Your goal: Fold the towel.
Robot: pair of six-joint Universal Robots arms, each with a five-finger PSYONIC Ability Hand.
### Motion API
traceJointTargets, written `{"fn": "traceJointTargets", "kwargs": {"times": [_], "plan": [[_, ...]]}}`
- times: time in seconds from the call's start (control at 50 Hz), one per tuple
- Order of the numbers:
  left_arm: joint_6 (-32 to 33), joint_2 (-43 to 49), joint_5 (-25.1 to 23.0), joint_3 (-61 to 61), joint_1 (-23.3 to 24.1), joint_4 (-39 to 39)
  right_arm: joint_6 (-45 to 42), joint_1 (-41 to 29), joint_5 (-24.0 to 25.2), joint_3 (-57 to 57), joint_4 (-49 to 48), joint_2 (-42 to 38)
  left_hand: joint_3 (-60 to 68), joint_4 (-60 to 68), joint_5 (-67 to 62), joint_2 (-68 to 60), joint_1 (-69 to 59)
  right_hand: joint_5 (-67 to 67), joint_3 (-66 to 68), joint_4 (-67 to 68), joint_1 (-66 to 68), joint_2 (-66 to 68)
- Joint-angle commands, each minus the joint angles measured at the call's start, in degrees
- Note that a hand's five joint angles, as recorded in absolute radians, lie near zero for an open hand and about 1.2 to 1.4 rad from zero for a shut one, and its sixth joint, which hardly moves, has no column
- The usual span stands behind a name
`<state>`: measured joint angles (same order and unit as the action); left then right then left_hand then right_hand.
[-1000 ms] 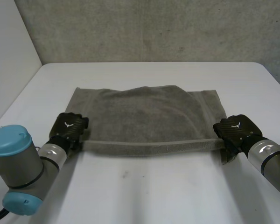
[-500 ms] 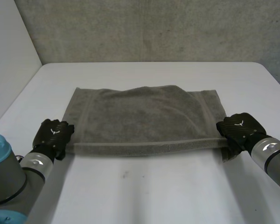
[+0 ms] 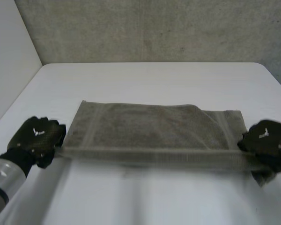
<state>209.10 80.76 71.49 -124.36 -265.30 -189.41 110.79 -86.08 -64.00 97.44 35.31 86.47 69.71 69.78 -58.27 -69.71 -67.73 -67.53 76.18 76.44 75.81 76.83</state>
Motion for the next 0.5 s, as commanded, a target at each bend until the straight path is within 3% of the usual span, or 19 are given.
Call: {"fn": "traceJointTargets", "kwargs": {"times": [0.02,0.16,0.3,0.36,0.5], "plan": [[-0.27,16.50,1.89,12.79,2.49,-5.61,3.02,-5.47,-5.14,-11.73,-9.54,-14.46,10.29,10.22,-11.73,-10.29,-12.27,-2.47,3.82,3.56,4.19,3.17],[-0.53,30.83,6.63,26.59,6.81,-6.85,2.94,-11.30,-13.24,-19.38,-17.62,-23.78,10.29,10.22,-11.73,-10.29,-12.27,-2.47,3.82,3.56,4.19,3.17],[-0.53,41.76,8.22,39.10,9.28,-10.01,2.32,-12.09,-12.90,-21.68,-32.06,-28.72,10.29,10.22,-11.73,-10.29,-12.27,-2.47,3.82,3.56,4.19,3.17],[-0.45,45.98,9.54,44.29,10.42,-11.42,1.80,-13.58,-12.55,-22.47,-43.10,-31.44,10.29,10.22,-11.73,-10.29,-12.27,-2.47,3.82,3.56,4.19,3.17],[-0.18,54.49,13.23,54.29,10.77,-12.04,1.71,-14.46,-12.46,-24.84,-49.02,-35.48,10.29,10.22,-11.73,-10.29,-12.27,-2.47,3.82,3.56,4.19,3.17]]}}
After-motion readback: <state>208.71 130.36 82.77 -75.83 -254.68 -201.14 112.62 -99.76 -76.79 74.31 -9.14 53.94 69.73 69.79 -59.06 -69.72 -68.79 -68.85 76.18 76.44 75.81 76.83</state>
